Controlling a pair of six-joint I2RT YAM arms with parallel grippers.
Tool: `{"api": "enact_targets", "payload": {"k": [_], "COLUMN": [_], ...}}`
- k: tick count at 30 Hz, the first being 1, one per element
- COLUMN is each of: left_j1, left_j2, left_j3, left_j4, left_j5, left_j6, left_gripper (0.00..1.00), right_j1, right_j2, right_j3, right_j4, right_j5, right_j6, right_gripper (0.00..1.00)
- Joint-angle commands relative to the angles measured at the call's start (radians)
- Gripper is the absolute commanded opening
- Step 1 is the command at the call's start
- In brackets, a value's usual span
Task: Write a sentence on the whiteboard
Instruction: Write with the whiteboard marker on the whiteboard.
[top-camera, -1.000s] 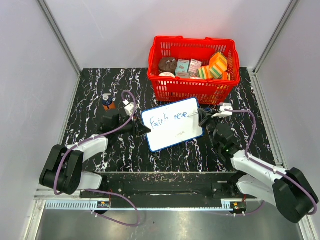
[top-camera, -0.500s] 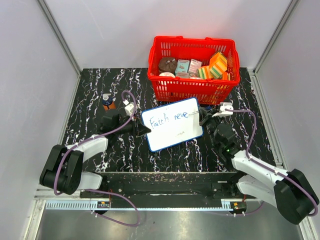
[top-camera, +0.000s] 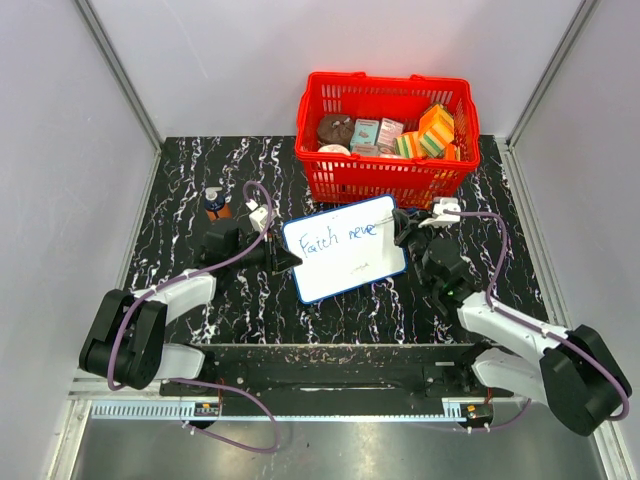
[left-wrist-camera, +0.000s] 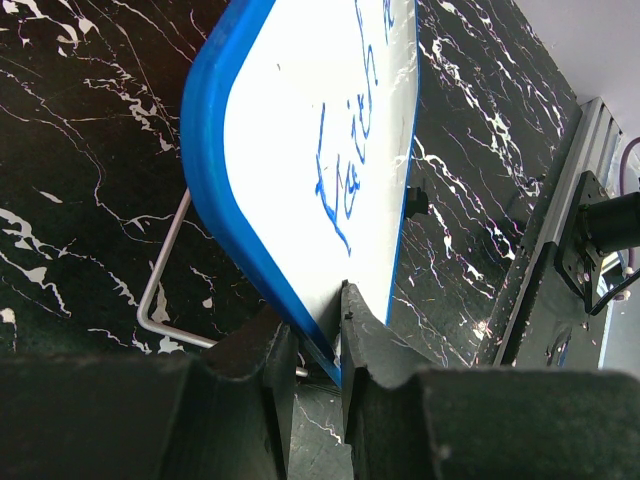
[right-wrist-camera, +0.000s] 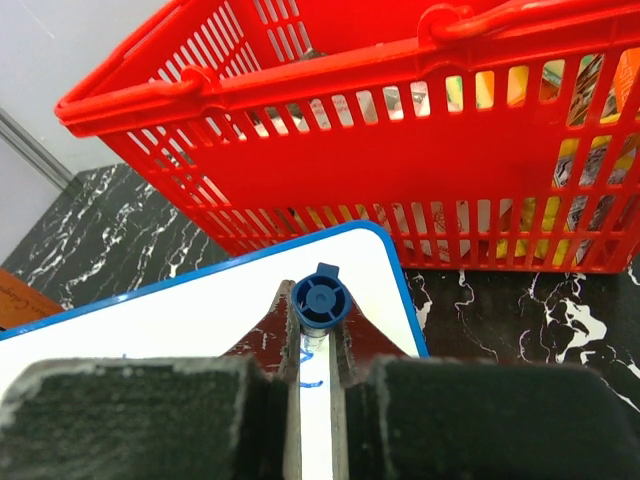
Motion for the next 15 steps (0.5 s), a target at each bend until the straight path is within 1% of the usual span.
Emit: {"api": "enact_targets", "payload": {"k": [1, 7, 15], "left_j1": [0.005, 0.005, 0.005], "left_j2": [-0.009, -0.011, -0.011], "left_j3": [0.007, 0.008, 0.007], "left_j4": [0.008, 0.008, 0.008], "left_j5": [-0.108, -0.107, -0.108], "left_j6": [0.143, 0.143, 0.143], "left_gripper": [0.0, 0.0, 0.0], "right_j1": [-0.005, -0.009, -0.014], "right_j2": [0.036, 0.066, 0.053], "right_j3": [0.056, 0.059, 0.041], "right_j4": [0.05, 0.061, 0.058], "right_j5": [-0.004, -0.001, 0.027], "right_j6": [-0.019, -0.016, -0.013], "right_gripper": [0.0, 0.0, 0.0]}}
